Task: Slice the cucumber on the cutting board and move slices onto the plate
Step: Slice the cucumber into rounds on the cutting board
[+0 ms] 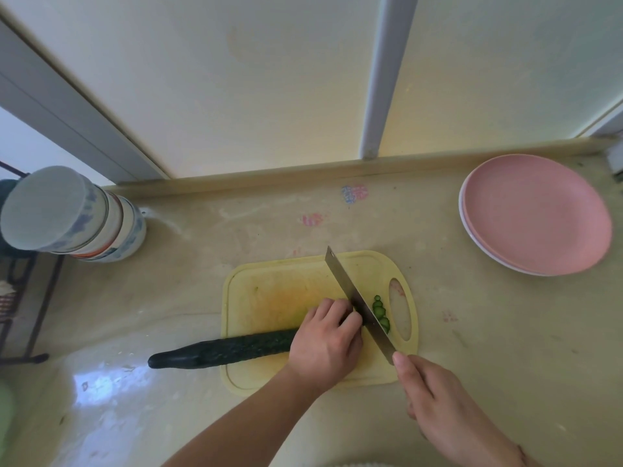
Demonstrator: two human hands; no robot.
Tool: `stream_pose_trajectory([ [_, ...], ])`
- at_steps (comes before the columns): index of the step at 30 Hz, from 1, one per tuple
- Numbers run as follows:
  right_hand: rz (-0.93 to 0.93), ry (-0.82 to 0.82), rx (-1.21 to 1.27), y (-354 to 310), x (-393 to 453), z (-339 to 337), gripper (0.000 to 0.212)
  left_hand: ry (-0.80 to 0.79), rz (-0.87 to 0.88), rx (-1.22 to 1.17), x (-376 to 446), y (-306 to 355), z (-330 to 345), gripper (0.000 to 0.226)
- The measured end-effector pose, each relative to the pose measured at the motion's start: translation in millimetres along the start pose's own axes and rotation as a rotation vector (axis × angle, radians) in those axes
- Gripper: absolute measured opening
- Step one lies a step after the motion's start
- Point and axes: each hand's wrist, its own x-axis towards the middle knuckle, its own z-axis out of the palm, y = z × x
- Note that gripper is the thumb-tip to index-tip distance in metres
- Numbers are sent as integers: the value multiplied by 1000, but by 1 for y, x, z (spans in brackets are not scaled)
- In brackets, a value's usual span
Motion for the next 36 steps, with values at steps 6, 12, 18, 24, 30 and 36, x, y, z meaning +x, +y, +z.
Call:
stream_pose_trajectory([
  [6,26,-5,2,2,0,4,76,-2,1,-5,0,0,0,10],
  [12,17,-8,-39,0,11,10,61,-12,-2,-17,0,0,-1,13],
  [18,-8,23,-50,1,16,13,60,-5,-42,-60,1,1,-2,9],
  [24,-10,11,-36,-4,9,8,60,29,-25,-61,1,0,-2,7],
  [30,-19,15,-1,-7,0,2,73,21,-19,-66,0,0,-2,9],
  [36,8,4,-12,-5,1,7,72,21,-19,-68,0,-1,-1,8],
])
